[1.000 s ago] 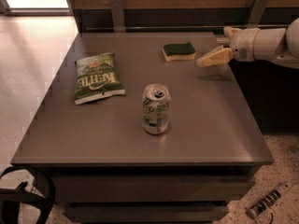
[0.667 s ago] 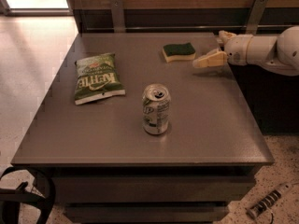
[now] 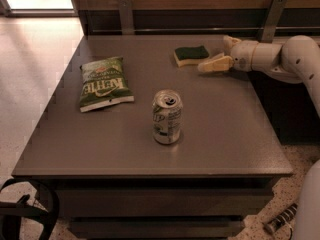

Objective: Pick sponge

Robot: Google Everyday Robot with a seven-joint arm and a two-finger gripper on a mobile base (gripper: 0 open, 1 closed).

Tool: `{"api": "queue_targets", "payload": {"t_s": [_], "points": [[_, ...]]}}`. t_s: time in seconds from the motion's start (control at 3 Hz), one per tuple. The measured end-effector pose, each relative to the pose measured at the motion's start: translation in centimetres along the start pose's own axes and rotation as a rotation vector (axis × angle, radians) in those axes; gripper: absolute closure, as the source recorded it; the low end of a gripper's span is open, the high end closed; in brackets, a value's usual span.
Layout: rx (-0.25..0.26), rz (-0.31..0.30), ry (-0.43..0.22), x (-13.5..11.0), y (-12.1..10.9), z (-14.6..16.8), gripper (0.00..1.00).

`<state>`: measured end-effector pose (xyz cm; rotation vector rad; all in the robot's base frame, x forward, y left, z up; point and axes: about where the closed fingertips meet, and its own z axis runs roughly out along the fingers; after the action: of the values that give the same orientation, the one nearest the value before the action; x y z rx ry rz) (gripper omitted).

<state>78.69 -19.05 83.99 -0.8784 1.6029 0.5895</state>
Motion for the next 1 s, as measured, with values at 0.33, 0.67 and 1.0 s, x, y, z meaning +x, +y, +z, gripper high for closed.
{"api": "queue_targets", "payload": {"t_s": [0.33,0.67,1.0], "points": [[-0.015,0.024,-0.007,0.7,0.4,1.1,0.0],[-0.022,0.042,-0.016,1.3,0.7,2.0,0.0],[-0.04,0.045,-0.026,1.2,1.3,3.2,0.27]]}}
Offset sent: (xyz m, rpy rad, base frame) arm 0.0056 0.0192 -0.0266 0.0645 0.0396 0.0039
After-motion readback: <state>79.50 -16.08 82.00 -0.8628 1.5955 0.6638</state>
